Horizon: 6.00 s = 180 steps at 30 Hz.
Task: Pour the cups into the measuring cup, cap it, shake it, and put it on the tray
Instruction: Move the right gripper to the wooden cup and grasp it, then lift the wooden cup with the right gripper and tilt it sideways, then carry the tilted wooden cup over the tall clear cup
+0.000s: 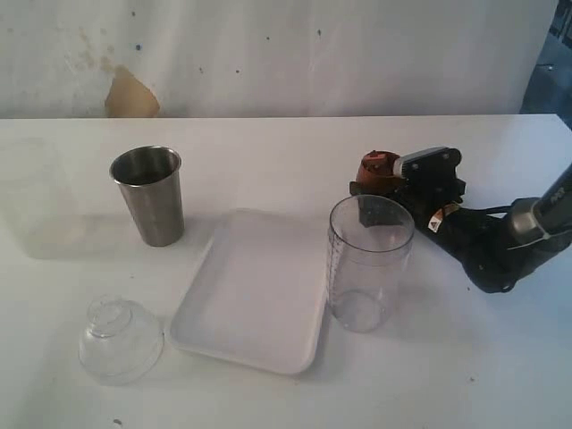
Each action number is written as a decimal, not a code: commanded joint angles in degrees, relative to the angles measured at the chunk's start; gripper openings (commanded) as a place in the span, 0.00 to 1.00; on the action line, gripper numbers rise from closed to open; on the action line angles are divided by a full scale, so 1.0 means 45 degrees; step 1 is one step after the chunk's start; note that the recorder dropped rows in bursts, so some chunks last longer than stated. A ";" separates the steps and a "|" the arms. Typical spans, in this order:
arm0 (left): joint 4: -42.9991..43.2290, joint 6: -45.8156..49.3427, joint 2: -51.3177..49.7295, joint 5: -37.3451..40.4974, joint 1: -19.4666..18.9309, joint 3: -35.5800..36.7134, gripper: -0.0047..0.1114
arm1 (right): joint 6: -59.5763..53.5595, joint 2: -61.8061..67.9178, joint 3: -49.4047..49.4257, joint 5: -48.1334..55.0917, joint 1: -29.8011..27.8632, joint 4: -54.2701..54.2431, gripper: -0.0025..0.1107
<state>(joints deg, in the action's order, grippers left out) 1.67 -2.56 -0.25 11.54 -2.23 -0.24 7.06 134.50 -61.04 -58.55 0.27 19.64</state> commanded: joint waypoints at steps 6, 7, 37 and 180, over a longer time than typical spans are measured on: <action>-0.0126 -0.0032 0.0055 -0.0165 0.0008 0.0053 0.04 | 0.0166 0.0216 -0.0269 -0.0541 -0.0060 0.0257 0.78; -0.0126 -0.0032 0.0055 -0.0165 0.0008 0.0053 0.04 | 0.0166 0.0216 -0.0269 -0.0690 -0.0060 0.0257 0.76; -0.0126 -0.0032 0.0055 -0.0165 0.0008 0.0053 0.04 | 0.0860 -0.1479 -0.0512 0.1963 -0.0061 0.1798 0.02; -0.0126 -0.0032 0.0055 -0.0165 0.0008 0.0053 0.04 | -0.1568 -1.0350 0.3158 0.2022 -0.1330 1.2738 0.02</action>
<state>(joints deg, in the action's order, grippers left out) 1.67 -2.56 -0.25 11.54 -2.23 -0.24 0.42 87.18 -46.13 -48.53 -5.57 78.36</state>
